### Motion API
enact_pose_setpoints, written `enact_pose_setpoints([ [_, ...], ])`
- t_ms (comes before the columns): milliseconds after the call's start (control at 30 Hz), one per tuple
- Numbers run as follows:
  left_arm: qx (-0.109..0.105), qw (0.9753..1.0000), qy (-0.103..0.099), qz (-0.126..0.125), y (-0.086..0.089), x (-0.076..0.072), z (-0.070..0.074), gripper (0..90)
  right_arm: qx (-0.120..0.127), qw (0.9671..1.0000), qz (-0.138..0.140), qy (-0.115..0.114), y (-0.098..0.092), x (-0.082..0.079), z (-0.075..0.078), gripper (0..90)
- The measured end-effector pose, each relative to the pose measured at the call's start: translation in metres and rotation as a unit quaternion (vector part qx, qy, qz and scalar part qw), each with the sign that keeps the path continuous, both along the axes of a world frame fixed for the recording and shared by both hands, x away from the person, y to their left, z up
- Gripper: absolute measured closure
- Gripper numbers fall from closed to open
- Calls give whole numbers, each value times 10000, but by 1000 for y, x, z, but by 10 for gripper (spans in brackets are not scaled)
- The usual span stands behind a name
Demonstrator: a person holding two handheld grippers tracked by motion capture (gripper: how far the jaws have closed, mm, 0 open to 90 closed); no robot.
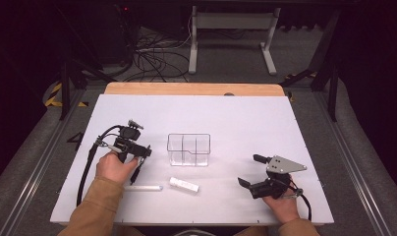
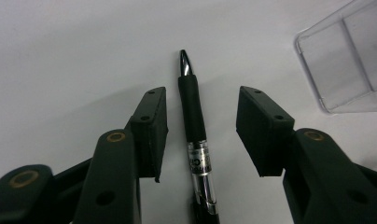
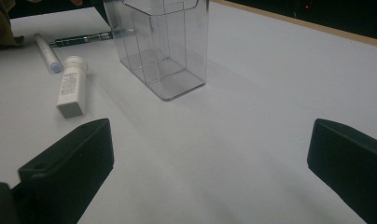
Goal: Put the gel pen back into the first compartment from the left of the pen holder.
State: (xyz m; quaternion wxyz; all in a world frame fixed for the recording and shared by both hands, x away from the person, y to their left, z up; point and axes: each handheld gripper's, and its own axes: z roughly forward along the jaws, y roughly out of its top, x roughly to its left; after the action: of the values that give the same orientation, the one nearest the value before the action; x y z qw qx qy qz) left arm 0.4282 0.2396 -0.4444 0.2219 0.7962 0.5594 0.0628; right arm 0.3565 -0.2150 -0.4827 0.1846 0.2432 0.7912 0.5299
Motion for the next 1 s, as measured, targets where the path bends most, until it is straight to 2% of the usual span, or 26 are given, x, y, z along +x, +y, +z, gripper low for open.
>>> enact_pose_setpoints([
  [133,48,10000,64,21,0,2,-3,558,-4,10000,-2,3,0,0,0,10],
  [167,137,9998,110,19,0,4,-4,570,-6,10000,0,-7,0,0,0,10],
  [600,260,9991,305,102,-6,9,-10,716,-19,10000,10,3,1,0,0,12],
  [700,280,9990,318,136,-7,9,-10,767,-30,10000,21,10,1,0,0,13],
  [1000,329,9988,305,218,-9,9,-10,796,-107,9999,47,-22,3,0,-1,15],
])
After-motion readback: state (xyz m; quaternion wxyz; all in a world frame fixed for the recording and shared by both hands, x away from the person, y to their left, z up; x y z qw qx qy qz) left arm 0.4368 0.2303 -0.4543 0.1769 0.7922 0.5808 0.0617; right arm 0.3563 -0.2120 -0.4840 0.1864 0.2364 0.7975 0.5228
